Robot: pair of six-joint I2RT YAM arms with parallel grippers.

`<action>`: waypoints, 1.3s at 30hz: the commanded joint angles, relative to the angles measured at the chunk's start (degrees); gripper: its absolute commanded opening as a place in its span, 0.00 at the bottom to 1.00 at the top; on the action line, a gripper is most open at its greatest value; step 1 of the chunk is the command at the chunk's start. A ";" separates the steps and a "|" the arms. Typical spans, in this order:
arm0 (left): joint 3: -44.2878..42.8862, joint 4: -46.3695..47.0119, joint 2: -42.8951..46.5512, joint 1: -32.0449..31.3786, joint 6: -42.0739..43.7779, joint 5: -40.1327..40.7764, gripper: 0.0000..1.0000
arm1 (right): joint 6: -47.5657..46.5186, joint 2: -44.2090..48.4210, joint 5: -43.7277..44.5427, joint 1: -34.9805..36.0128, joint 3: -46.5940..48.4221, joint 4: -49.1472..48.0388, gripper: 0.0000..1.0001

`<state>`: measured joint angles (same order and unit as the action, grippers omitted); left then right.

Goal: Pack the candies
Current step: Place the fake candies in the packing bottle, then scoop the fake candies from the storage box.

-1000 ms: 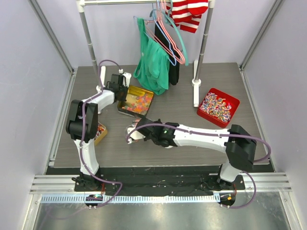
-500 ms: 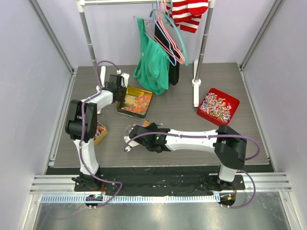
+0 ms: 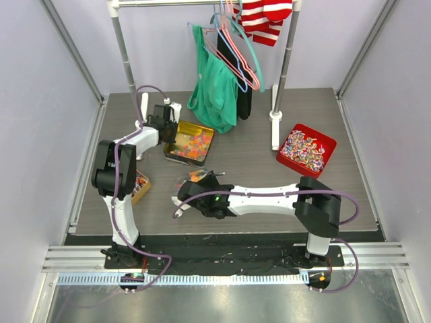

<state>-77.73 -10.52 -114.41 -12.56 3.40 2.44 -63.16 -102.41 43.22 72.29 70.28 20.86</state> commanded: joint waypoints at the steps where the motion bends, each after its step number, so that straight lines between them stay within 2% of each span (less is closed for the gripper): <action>1: 0.30 1.21 0.15 0.34 0.20 -0.15 0.00 | -3.81 -0.60 3.89 0.74 0.12 -2.67 0.01; 20: 0.13 1.30 0.15 0.43 0.82 -0.24 0.00 | -4.35 0.37 5.56 0.57 2.31 -4.60 0.01; 28: 0.04 1.12 2.87 0.25 4.33 -0.94 0.00 | -5.13 2.13 4.06 -8.55 4.87 -6.62 0.01; 35: -0.67 -0.99 6.83 -1.24 12.05 -1.03 0.00 | -14.18 -0.68 7.14 -14.36 1.00 -19.44 0.01; 39: 0.65 -1.43 9.46 -2.38 15.22 -1.20 0.00 | -15.50 -2.61 7.05 -16.21 2.58 -20.42 0.01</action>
<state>-77.60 -11.92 -110.98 -13.69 12.69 1.54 -74.78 -103.63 48.34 56.82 71.70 6.59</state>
